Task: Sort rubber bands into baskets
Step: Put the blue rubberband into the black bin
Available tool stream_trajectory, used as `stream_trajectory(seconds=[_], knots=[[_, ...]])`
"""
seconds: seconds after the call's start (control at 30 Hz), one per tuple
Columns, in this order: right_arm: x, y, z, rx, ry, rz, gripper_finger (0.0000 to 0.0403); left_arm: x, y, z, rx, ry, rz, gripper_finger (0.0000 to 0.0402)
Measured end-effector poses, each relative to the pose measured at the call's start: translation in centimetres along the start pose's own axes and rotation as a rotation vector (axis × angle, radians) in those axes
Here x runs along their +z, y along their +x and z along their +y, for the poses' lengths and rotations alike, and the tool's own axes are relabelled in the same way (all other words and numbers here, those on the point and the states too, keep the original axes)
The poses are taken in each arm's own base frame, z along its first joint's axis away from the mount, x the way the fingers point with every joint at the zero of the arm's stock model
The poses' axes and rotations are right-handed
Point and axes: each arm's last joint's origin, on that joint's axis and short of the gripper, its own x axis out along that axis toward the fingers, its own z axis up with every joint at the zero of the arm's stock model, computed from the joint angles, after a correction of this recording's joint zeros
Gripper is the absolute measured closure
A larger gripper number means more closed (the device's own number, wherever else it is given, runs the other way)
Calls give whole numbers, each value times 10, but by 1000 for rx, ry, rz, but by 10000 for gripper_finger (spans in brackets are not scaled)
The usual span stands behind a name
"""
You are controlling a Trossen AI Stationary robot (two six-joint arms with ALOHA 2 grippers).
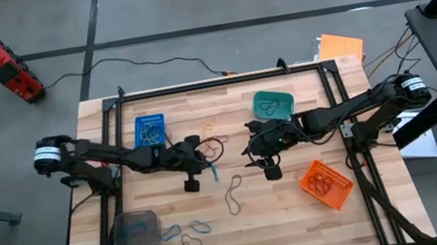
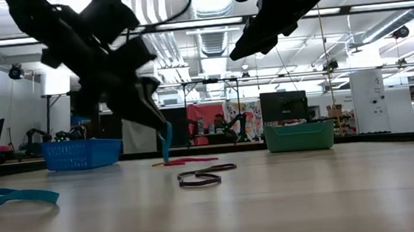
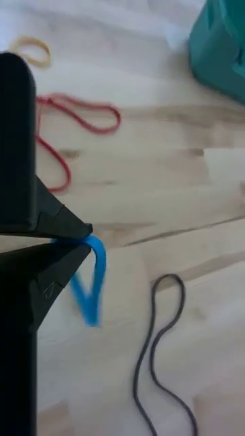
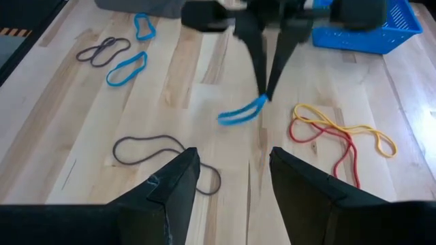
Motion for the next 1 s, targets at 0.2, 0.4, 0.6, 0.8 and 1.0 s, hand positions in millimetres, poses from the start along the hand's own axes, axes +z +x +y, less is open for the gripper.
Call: stream_trajectory(seconds=[0.2,0.4,0.6,0.8,1.0], knots=[[-2,1,0,0,2,1,228,12,-37,-4,-25,-28,-51,401],[-1,2,0,-2,-2,-39,229,17,-79,-24,-107,-86,-62,402],[0,2,0,-4,-14,-53,227,19,-112,-48,-220,-174,-53,402],[2,2,0,-11,-13,-79,231,36,-143,-63,-245,-237,132,402],[2,2,0,-11,-12,-79,231,45,-163,-81,-210,-244,404,401]])
